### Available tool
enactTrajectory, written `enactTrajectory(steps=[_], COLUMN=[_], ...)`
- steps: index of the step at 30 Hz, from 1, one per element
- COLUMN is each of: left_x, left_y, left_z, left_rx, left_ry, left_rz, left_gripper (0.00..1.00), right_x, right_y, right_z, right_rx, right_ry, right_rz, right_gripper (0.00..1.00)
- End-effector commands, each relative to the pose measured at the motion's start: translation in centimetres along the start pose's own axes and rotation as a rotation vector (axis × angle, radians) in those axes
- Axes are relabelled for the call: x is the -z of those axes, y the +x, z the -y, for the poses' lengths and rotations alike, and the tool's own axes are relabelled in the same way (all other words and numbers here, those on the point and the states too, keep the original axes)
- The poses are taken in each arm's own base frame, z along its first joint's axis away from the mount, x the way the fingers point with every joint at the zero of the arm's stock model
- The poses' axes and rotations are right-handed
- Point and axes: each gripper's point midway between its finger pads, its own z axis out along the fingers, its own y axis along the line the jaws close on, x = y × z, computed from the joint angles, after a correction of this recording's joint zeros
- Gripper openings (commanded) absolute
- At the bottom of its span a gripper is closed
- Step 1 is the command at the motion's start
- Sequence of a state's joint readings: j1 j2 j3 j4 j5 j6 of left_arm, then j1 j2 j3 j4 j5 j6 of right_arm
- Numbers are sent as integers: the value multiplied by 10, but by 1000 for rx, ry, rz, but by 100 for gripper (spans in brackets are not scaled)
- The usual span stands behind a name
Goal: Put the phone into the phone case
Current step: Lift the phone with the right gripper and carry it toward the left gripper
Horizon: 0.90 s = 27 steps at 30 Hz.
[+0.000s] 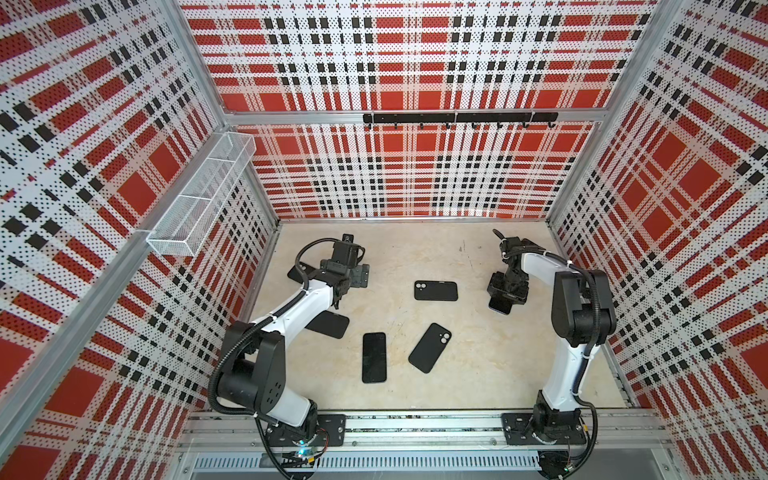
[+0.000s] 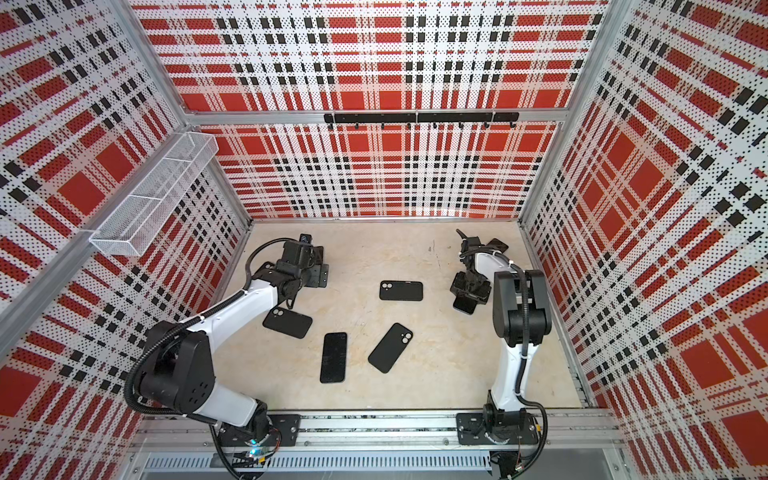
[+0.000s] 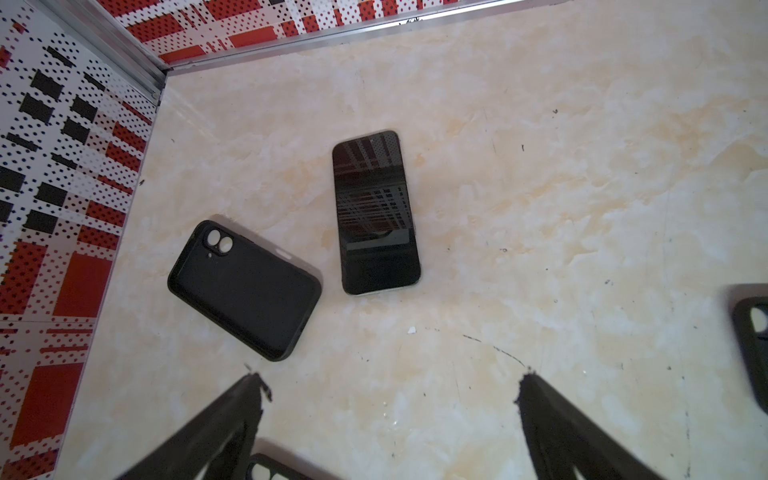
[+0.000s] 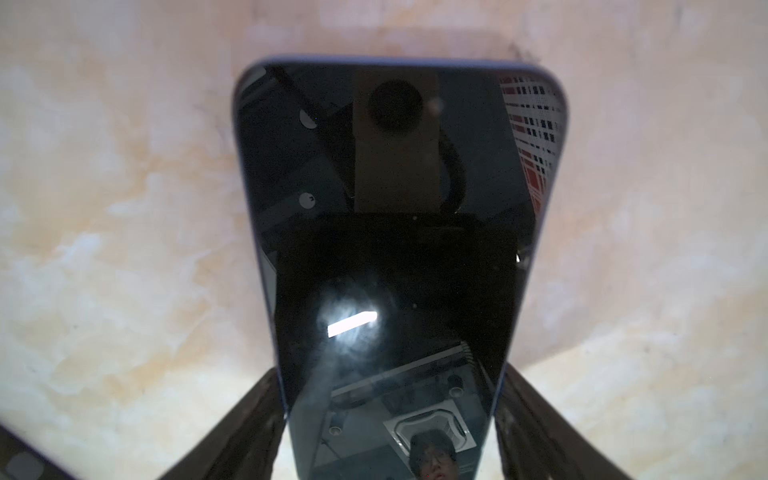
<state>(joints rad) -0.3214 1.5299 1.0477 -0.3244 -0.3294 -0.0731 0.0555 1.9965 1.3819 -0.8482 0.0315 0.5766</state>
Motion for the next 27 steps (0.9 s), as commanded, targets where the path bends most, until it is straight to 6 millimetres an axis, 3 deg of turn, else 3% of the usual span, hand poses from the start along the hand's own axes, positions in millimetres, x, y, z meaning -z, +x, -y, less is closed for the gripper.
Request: enactTrajectory(steps=[1,4,7,12,15,21,27], left_x=[7,4,2,5,8,23,37], left_y=[-6,-4,-3,-11,-15,-22,-17], left_z=[0,4,9,34,52,98,128], left_rx=[-7,6,39,121,162,272,442], left_ry=[4,27,75,246,321,530,739], left_rz=[19,11,-2,-6,-4,-7,-37], left_gripper=[98,98,98,98,98,98,97], right_x=[-27,-18,-5,24,41,74,90], right_y=[16,14,15,15,18,32,78], right_z=[4,3,-2,-7,-21,-68,-134], right_rx=[6,36,105,232,322,594,1100], right_ry=[4,-6,-37,-50,-89,-195,-297], right_rz=[-71,-56,-53,-12,11,62,181], right_gripper=[71,67,50,50,50,44,32])
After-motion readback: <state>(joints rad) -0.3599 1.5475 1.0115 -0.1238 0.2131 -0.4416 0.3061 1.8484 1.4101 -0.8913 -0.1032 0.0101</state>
